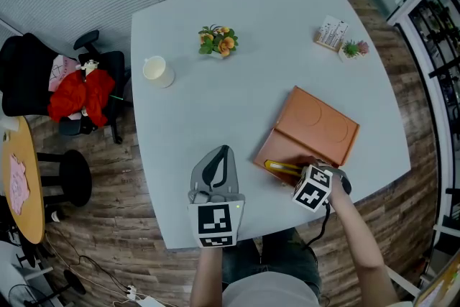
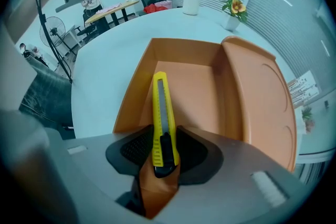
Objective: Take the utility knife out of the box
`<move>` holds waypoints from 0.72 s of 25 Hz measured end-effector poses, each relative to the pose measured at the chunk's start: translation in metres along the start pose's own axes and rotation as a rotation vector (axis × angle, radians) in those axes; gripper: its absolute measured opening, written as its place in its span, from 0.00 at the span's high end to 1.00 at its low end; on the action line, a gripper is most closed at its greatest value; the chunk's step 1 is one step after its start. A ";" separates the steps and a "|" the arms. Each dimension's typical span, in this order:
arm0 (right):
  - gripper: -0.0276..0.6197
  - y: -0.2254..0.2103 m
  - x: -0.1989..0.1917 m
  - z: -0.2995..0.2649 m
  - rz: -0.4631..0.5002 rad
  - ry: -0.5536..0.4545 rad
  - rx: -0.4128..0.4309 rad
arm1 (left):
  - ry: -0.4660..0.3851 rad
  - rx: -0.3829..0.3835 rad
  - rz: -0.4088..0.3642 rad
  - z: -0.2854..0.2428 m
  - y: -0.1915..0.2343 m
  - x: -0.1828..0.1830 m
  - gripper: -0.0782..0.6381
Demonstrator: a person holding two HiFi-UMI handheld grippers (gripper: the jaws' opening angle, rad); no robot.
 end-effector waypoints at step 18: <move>0.70 -0.013 -0.002 0.049 -0.337 -0.300 -0.075 | -0.050 -0.016 -0.007 0.006 -0.005 0.017 0.89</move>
Point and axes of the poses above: the fingertips, and each gripper's own axes: z backward along the fingers, y to its left, x out of its top, the point moved 5 cm from there along z, backward along the fingers
